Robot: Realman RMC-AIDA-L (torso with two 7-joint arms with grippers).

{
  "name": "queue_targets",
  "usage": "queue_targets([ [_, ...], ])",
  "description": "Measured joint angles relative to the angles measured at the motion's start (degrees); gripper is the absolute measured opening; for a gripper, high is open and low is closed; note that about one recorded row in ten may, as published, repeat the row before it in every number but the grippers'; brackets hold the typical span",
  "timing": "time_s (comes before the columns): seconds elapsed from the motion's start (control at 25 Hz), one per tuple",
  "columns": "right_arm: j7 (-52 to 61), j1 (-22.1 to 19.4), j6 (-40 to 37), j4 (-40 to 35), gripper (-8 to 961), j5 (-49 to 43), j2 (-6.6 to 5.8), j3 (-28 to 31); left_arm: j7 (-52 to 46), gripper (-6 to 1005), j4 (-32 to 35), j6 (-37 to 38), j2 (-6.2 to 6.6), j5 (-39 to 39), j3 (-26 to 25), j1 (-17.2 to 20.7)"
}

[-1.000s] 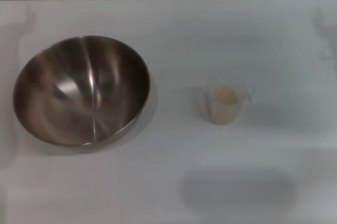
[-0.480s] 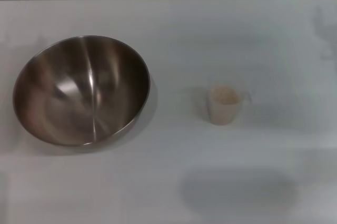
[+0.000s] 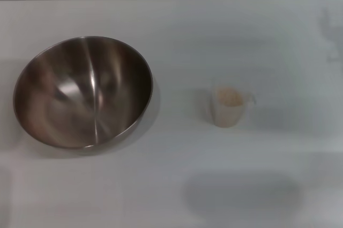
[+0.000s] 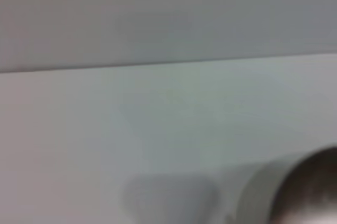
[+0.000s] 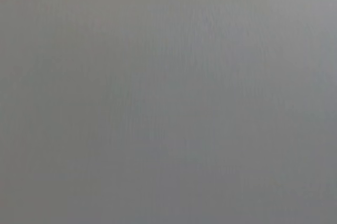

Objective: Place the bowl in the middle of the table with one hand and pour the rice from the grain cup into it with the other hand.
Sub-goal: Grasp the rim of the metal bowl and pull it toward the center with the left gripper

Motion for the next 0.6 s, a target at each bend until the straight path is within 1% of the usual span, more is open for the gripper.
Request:
queue_targets([
  [0.24, 0.0, 0.01, -0.01, -0.16, 533, 0.01, 0.0, 0.0, 0.19, 830, 1.9, -1.48, -0.09, -0.26, 1.63, -0.38],
  [0.44, 0.0, 0.06, 0.11, -0.19, 533, 0.01, 0.0, 0.0, 0.08, 830, 7.38, -0.67, -0.33, -0.34, 3.31, -1.81],
  [0.6, 0.0, 0.15, 0.22, -0.25, 533, 0.01, 0.0, 0.0, -0.03, 829, 12.15, 1.55, -0.37, -0.08, 4.58, -3.43],
])
